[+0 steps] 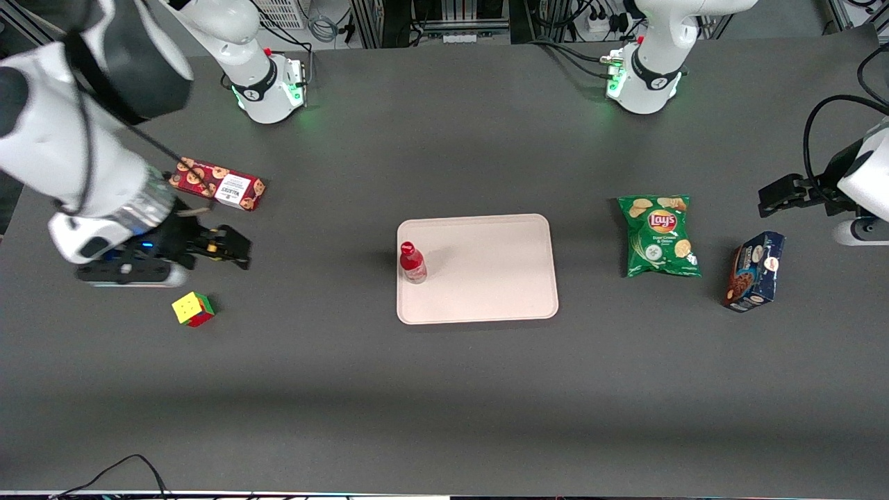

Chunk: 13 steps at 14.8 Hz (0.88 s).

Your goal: Place coke bottle on tray

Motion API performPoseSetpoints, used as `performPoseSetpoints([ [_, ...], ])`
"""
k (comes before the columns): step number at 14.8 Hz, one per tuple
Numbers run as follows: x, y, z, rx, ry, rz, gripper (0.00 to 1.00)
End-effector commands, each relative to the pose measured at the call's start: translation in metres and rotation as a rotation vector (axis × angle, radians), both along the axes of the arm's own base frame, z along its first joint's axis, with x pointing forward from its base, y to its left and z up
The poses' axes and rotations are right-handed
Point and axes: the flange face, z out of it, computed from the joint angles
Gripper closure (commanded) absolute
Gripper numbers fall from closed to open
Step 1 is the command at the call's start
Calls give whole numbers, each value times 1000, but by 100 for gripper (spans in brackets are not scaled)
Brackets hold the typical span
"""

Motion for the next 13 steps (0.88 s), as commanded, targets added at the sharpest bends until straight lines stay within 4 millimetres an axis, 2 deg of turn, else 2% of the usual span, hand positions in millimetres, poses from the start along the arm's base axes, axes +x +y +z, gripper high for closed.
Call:
performPoseSetpoints([
  [1,-27,-42,31,-49,42,31,0],
  [4,-32,-86,35,-35,79,24,0],
  [7,-32,-121,36,-37,84,50,0],
  [13,-37,-113,44,-57,80,39,0],
])
